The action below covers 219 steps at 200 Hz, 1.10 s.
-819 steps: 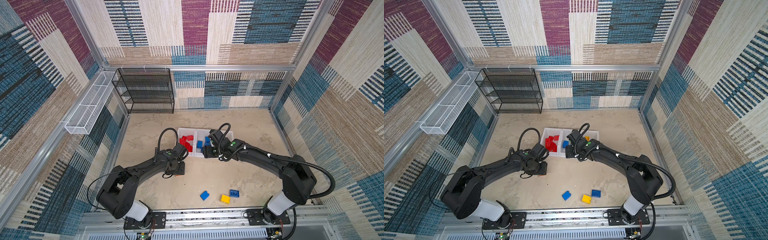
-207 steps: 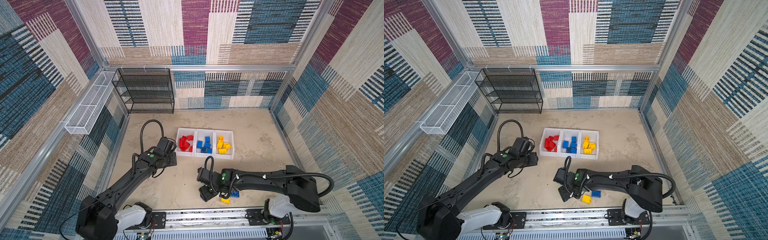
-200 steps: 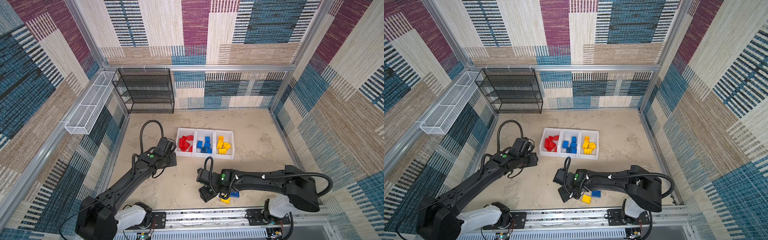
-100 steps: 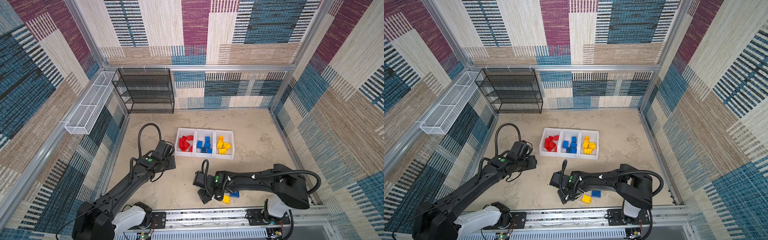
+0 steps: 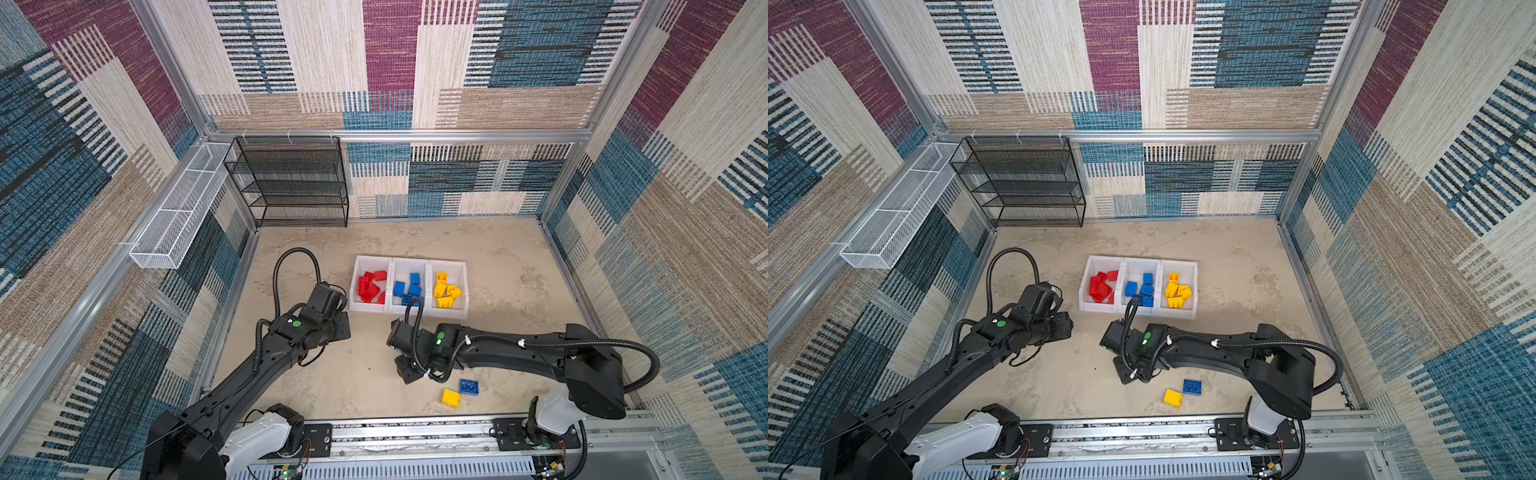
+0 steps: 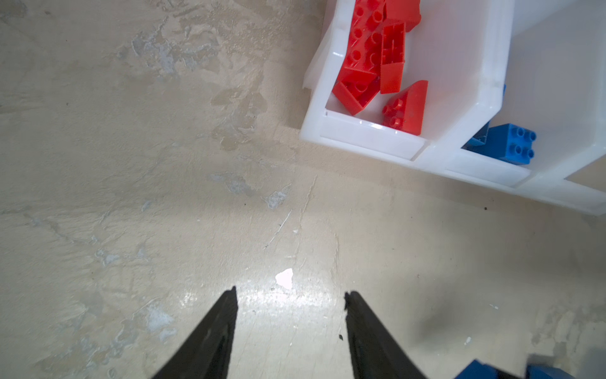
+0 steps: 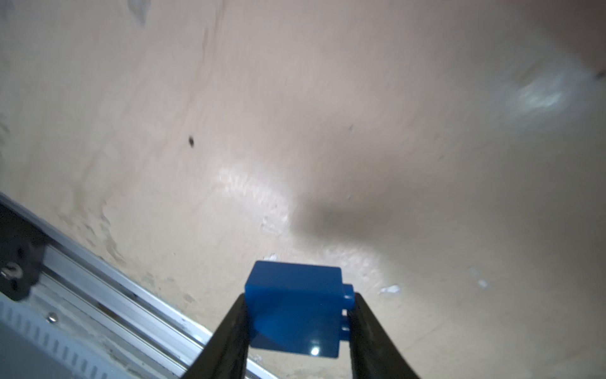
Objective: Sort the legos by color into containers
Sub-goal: 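Carry the blue brick into the middle compartment and open the right gripper, then grasp the yellow brick with the left gripper while the right moves aside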
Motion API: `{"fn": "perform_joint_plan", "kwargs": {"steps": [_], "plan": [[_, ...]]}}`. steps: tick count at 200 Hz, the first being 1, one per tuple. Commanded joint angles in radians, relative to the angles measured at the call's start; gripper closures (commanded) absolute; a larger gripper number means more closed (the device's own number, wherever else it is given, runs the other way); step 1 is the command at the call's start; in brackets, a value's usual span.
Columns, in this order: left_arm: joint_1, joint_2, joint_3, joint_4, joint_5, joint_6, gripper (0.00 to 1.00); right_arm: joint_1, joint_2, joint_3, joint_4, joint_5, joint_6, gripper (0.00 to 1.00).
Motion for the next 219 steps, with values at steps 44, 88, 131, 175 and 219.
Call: {"fn": "perform_joint_plan", "kwargs": {"steps": [44, 88, 131, 175, 219], "plan": [[-0.007, -0.044, -0.028, -0.003, 0.075, -0.042, 0.43, -0.323, 0.206, 0.344, 0.097, 0.084, -0.262, 0.58], [-0.034, -0.092, -0.064, -0.002, 0.087, -0.053, 0.43, -0.381, 0.315, 0.444, 0.124, 0.033, -0.263, 0.46], [-0.074, -0.079, -0.067, 0.010, 0.096, -0.049, 0.43, -0.400, 0.287, 0.443, 0.130, 0.033, -0.244, 0.28], [-0.136, -0.014, -0.037, 0.034, 0.090, -0.035, 0.43, -0.437, 0.187, 0.372, 0.145, 0.025, -0.225, 0.26], [-0.226, 0.067, 0.017, 0.056, 0.077, -0.013, 0.43, -0.481, 0.048, 0.255, 0.162, 0.016, -0.183, 0.26]]}}
